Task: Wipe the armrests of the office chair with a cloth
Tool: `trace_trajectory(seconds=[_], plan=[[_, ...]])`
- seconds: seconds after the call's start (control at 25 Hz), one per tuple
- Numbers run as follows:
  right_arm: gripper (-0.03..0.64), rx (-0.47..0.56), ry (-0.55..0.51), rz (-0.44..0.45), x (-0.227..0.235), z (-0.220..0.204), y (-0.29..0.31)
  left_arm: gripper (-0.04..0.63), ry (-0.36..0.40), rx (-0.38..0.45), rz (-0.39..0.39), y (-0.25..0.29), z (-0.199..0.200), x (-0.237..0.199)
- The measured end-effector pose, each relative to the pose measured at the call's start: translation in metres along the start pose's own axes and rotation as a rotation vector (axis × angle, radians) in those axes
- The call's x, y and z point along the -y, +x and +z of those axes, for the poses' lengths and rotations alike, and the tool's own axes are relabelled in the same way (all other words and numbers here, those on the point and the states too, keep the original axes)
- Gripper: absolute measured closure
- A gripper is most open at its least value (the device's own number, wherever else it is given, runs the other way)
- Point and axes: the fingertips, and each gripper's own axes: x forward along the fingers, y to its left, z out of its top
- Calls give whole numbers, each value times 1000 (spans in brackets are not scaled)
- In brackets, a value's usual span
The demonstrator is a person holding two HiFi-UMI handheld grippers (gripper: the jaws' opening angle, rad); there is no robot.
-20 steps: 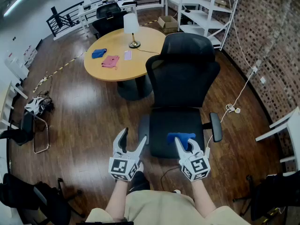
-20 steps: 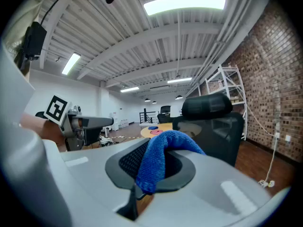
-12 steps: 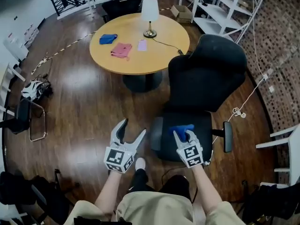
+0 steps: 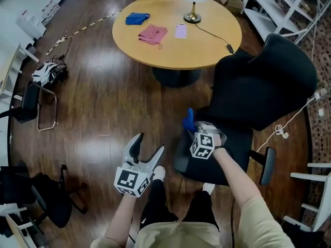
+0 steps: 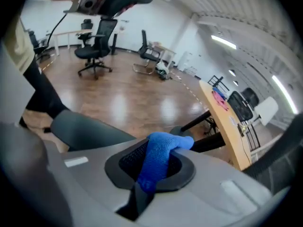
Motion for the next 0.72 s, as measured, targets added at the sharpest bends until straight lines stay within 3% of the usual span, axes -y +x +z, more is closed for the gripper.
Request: trace_trajectory(seconds=[0.2, 0.36, 0.72], plan=[[596, -66, -283, 160, -57, -12, 35, 278, -26, -14, 43, 1, -26, -7], [595, 14, -267, 187, -91, 5, 28, 278, -4, -28, 30, 5, -42, -11], [595, 164, -382, 549, -269, 25, -46, 278, -24, -40, 31, 2, -52, -13]])
